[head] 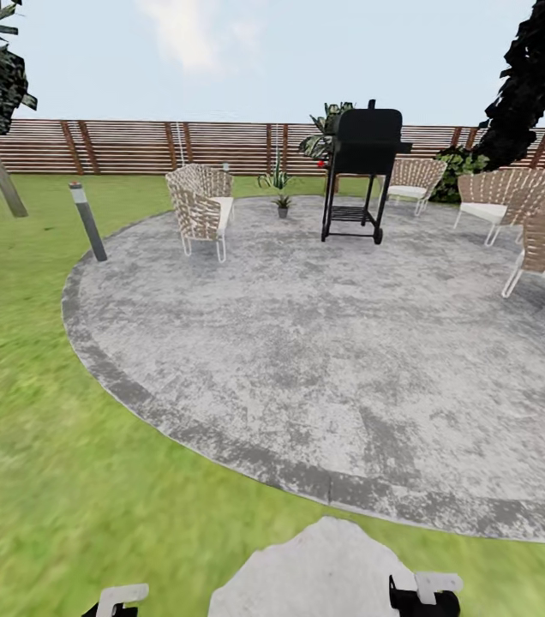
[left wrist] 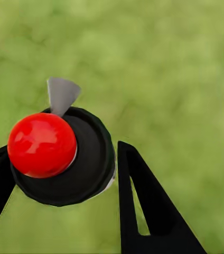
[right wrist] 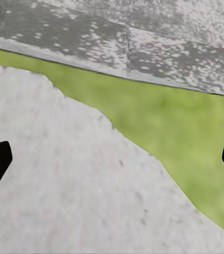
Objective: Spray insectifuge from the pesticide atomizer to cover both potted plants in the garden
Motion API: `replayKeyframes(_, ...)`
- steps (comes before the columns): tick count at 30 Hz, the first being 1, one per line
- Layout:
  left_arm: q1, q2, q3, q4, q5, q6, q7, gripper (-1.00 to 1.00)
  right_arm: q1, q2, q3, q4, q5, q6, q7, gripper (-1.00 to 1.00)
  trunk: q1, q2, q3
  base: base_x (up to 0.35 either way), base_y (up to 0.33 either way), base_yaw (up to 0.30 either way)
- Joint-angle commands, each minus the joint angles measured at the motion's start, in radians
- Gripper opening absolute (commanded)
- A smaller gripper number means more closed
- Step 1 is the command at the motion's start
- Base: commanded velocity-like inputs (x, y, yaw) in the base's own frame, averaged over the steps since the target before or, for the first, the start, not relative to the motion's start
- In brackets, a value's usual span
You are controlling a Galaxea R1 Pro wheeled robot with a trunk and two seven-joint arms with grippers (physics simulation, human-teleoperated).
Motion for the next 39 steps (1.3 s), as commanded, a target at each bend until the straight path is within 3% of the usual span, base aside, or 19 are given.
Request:
replayKeyframes(1,-0.001,0.000,0.004,0.002,-0.011,-0.004,0.006,-1.00,-0.001,0.000,-0.007,0.001,0.011,-0.003,-0.004,1.00,0.000,0.000,-0.001,0.338,0.000,0.000)
replayKeyframes(39,-0.001,0.000,0.004,0.002,-0.011,-0.005,0.006,-1.00,-0.001,-0.001,-0.007,0.001,0.009,-0.003,-0.004,1.00,0.000,0.000,-0.001,0.338,0.000,0.000)
